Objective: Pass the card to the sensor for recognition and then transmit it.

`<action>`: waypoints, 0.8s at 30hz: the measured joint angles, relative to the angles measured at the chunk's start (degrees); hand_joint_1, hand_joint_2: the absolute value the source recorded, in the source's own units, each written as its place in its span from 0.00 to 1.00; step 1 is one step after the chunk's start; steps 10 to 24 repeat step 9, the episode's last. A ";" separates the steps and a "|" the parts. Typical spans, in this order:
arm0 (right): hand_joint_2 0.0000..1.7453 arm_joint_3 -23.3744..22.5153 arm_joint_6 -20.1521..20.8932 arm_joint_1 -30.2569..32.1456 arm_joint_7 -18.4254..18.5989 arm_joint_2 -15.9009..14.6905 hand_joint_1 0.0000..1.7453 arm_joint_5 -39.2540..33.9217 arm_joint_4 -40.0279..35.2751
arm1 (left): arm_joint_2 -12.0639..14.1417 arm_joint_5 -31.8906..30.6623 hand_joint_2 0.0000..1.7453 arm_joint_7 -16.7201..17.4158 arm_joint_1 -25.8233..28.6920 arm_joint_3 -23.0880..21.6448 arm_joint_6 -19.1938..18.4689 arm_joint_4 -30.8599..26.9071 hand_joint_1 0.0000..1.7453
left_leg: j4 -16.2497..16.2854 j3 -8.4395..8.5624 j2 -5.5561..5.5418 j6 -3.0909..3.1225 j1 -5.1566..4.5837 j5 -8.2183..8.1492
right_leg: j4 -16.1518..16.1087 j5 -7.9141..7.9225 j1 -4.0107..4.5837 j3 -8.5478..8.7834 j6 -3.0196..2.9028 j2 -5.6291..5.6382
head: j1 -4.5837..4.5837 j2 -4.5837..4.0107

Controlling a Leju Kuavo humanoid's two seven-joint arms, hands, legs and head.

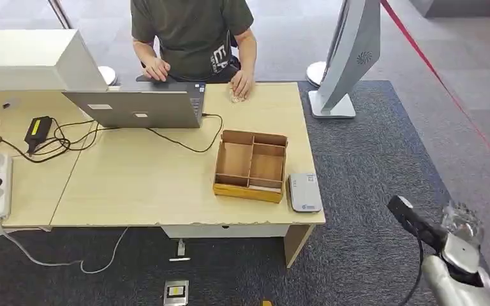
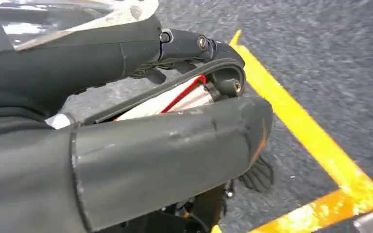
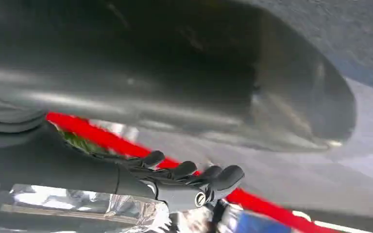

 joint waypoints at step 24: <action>0.00 -14.21 -6.91 6.45 -5.58 2.90 0.00 -2.64 8.69 | 0.15 -0.15 0.00 -1.44 -0.51 0.02 -0.35 0.00 0.00 | -0.05 0.18 0.31 -0.05 0.00 -0.03 | 0.00 0.00 0.01 -0.04 -0.05 0.22 | -0.02 0.00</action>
